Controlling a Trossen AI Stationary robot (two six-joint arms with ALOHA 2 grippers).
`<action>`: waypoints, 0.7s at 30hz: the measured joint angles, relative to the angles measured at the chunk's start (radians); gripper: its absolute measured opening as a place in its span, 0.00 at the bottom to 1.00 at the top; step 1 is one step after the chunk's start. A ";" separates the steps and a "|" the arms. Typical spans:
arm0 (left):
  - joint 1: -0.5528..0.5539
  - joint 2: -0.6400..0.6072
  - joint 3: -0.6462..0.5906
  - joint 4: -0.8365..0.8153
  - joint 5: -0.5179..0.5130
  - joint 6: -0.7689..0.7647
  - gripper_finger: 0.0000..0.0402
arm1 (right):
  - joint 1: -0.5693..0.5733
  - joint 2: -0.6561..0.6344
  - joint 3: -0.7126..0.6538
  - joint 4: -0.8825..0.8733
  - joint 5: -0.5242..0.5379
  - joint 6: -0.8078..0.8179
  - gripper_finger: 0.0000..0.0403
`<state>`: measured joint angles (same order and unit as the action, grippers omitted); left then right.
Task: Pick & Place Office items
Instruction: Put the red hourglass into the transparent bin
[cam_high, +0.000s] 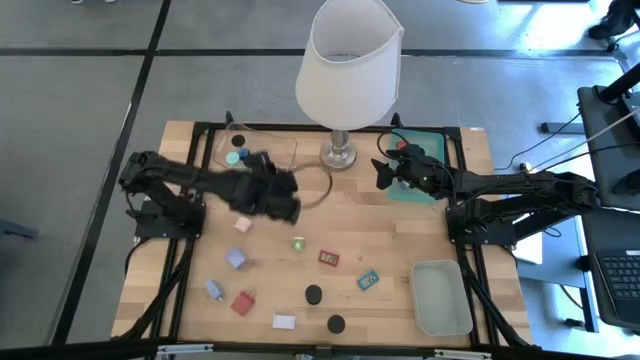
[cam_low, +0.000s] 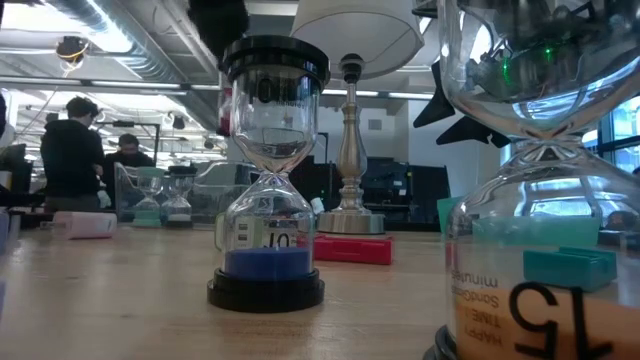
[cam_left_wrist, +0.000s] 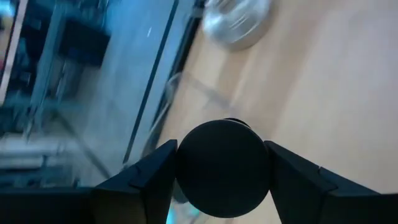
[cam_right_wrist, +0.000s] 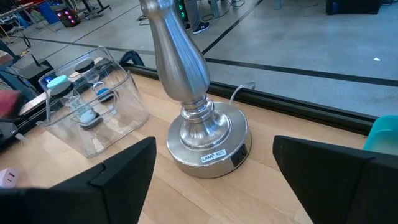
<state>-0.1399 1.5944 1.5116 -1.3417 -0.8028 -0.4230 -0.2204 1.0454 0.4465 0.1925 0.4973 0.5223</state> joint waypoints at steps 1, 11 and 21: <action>0.036 0.000 0.000 -0.009 0.004 0.011 0.53 | 0.000 0.000 0.000 0.000 0.000 0.000 0.81; 0.304 -0.075 -0.058 0.073 -0.039 0.079 0.53 | 0.000 0.000 0.000 0.000 0.000 0.000 0.81; 0.519 -0.275 -0.390 0.537 0.239 0.320 0.53 | 0.000 0.000 0.000 0.000 0.000 0.000 0.81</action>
<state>0.3796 1.3195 1.1214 -0.8051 -0.5638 -0.1030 -0.2207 1.0457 0.4467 0.1922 0.4973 0.5224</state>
